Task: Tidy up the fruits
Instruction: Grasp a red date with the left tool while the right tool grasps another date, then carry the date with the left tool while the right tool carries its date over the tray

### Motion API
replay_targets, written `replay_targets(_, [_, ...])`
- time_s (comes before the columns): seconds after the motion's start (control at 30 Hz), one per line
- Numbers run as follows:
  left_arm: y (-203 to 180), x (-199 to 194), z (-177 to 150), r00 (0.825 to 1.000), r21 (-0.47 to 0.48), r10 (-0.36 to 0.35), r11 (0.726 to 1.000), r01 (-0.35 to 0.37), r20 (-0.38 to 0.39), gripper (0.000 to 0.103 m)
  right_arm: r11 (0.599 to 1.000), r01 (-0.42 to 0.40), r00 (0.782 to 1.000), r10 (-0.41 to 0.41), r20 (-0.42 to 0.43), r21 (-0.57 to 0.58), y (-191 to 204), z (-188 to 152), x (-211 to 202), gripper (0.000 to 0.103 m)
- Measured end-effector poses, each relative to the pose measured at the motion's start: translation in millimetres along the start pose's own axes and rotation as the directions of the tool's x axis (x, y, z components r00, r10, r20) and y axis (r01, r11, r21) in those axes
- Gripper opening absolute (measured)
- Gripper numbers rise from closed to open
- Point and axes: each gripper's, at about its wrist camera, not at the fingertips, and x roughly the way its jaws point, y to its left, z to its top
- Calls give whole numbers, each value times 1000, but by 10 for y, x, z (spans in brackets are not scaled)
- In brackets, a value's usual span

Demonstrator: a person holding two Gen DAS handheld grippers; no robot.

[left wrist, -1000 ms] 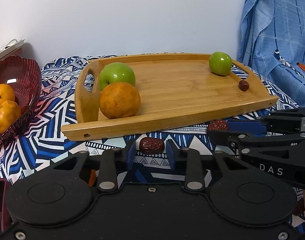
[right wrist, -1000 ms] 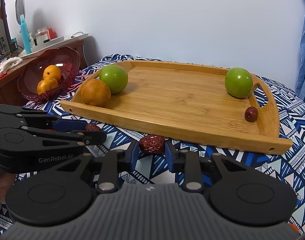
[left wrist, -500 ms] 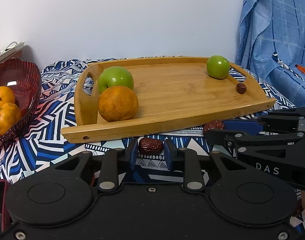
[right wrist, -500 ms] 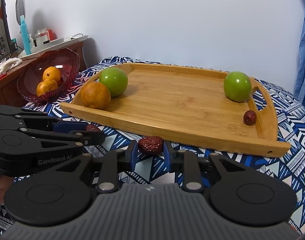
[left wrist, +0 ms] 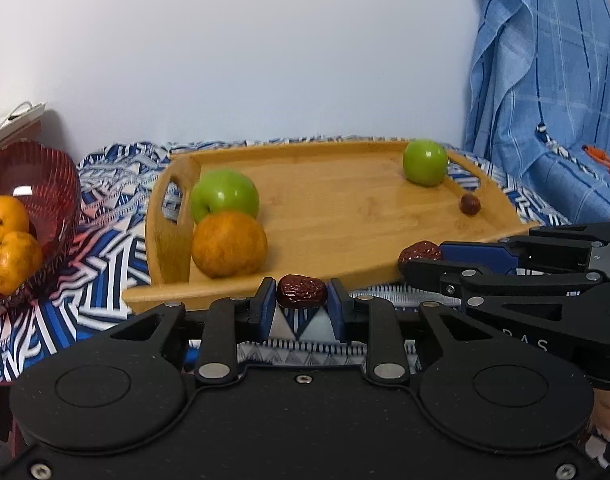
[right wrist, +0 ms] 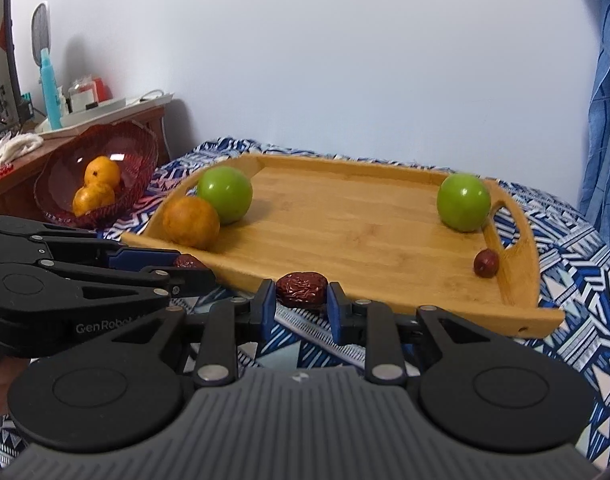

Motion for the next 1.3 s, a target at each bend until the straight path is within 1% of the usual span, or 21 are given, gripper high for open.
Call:
replay_targets(0.2, [-21,-13,182,999,11,-12,1000,11,47,26,999,41,998,-42,42,27,-143,158,9,31])
replay_targets(0.3, [-64,37,267,998,15,-3,1000,2,57,26,997,68,996,-70,62,40,-244,245,8,31])
replay_targets(0.4, [-118,138,335,999,5,19,1000,-20,45,26,993,95,993,-100,69,74,-380,316,16,31])
replay_targets(0.53, [-144,311,409,1000,-58,24,998,-23,3,26,985,130,989,-137,56,110,-534,362,82,31])
replay_targets(0.6, [-172,385,450,999,-73,33,997,-34,-12,26,980,142,988,-150,46,138,-607,369,128,31])
replay_targets(0.7, [-205,488,491,998,-70,55,996,-56,-24,26,975,138,989,-145,25,175,-679,383,224,31])
replay_targets(1.0, [-233,815,587,989,-80,125,988,-132,-83,26,968,144,990,-143,-22,205,-755,334,419,31])
replay_targets(1.13, [-257,902,576,985,-63,147,986,-153,-94,26,965,138,990,-134,-35,221,-800,328,467,31])
replay_targets(1.2, [-286,933,577,983,-45,160,985,-165,-88,26,965,136,991,-130,-41,223,-811,325,487,31])
replay_targets(1.3, [-298,972,584,983,-38,161,986,-165,-88,26,965,135,991,-127,-50,227,-819,317,518,31])
